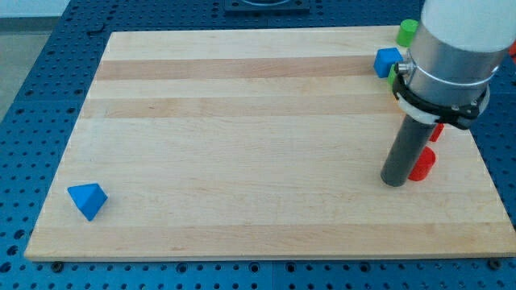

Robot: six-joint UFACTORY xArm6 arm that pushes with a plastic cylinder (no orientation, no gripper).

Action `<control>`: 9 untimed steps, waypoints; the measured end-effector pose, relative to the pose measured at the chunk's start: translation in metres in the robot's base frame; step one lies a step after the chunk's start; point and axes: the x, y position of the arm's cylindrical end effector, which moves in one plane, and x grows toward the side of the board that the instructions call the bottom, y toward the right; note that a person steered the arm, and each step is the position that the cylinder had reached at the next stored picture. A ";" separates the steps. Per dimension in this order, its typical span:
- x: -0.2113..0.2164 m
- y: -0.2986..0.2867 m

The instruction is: Slide red circle closer to the red star

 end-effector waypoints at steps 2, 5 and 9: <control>0.001 0.015; 0.002 0.023; -0.010 0.055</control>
